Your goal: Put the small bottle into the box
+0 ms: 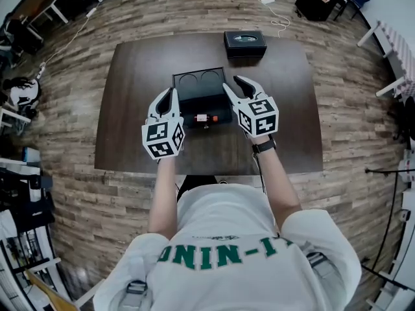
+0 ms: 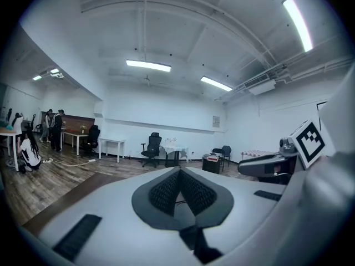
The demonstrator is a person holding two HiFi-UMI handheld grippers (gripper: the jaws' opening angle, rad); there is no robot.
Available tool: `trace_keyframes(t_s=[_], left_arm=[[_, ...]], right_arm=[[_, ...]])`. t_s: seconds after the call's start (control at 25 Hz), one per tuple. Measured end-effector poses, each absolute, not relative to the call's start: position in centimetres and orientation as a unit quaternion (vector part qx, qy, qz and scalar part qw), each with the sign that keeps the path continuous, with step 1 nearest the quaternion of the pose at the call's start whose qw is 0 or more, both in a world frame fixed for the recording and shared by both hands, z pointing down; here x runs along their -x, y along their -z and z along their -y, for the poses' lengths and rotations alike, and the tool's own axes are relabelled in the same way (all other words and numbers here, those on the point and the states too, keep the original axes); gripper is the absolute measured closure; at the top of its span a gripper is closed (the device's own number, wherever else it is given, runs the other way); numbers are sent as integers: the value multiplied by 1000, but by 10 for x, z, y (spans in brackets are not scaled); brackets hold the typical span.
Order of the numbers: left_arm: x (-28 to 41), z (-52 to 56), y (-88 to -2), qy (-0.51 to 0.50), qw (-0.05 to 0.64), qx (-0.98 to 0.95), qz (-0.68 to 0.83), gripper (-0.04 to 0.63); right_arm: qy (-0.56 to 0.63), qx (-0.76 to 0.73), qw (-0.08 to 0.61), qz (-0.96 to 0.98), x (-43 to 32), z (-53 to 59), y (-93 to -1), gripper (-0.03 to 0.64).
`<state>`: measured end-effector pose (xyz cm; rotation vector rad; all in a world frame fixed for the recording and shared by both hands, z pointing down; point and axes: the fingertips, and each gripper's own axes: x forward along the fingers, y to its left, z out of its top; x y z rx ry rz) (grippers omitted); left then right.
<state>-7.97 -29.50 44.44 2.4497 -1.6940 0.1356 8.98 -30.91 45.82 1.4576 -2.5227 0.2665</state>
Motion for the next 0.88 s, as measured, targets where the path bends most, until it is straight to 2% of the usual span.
trace_keyframes(t_s=[0.32,0.76,0.88], left_arm=[[65,272,-405,-36,49,-823,565,583],[54,245,-395,-31,26,-821,569,583],[56,240,-396,-31,26,-822,569,583]], right_arm=[[-42,-534,60,842,-94,276,-400,503],[-30,-551,34,834,-94,246,-388,597],[-27,-549,36,834,-92,242,-390,600]])
